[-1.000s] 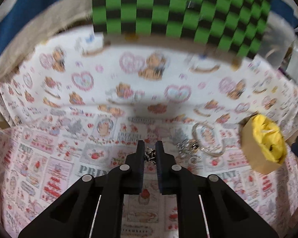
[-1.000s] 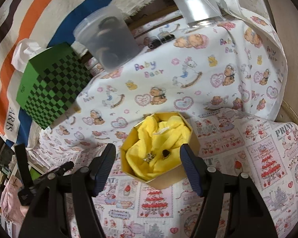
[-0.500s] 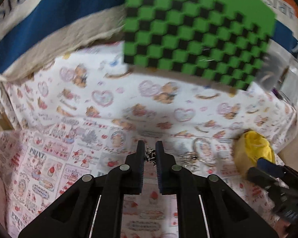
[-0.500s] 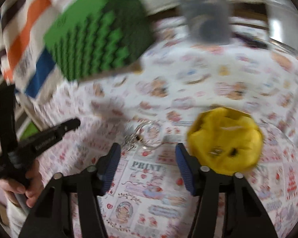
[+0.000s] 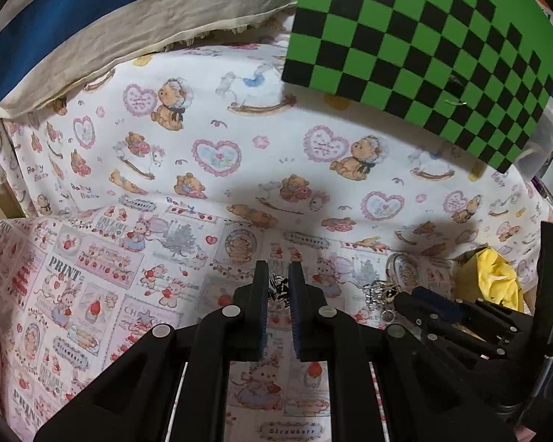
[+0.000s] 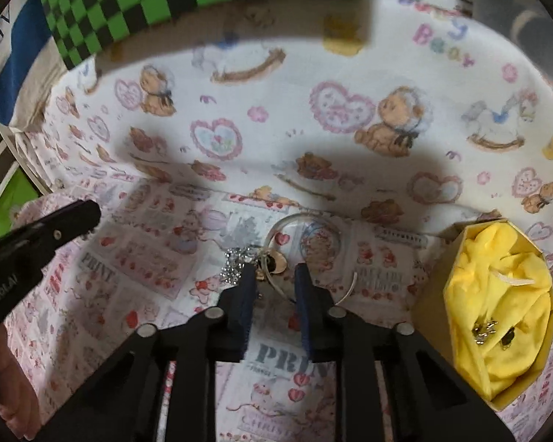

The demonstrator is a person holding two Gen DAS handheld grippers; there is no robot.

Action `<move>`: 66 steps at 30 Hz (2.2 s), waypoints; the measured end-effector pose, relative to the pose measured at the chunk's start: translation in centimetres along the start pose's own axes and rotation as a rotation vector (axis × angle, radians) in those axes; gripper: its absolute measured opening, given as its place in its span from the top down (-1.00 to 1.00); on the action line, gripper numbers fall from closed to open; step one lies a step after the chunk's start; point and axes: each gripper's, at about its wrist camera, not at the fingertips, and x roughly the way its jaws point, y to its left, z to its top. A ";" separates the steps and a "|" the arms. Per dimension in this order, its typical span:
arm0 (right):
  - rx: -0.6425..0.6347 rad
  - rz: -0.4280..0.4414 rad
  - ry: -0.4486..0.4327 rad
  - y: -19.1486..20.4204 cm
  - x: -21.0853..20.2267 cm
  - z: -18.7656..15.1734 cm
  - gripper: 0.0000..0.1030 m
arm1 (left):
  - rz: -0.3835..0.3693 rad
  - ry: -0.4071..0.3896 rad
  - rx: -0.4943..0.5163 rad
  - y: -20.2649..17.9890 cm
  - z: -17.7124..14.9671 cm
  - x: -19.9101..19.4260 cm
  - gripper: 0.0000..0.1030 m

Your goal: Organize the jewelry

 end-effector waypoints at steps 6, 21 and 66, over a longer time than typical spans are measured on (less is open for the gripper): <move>0.035 0.047 0.005 -0.4 0.0 -0.4 0.96 | -0.004 0.012 -0.007 0.2 0.0 0.5 0.81; -0.020 0.088 -0.003 -0.5 -3.8 -1.1 0.86 | -0.007 -0.007 0.022 -0.7 0.0 -0.3 0.81; 0.109 0.233 -0.528 -2.3 -13.4 -2.1 0.95 | -0.005 -0.040 -0.001 0.0 0.3 -1.2 0.81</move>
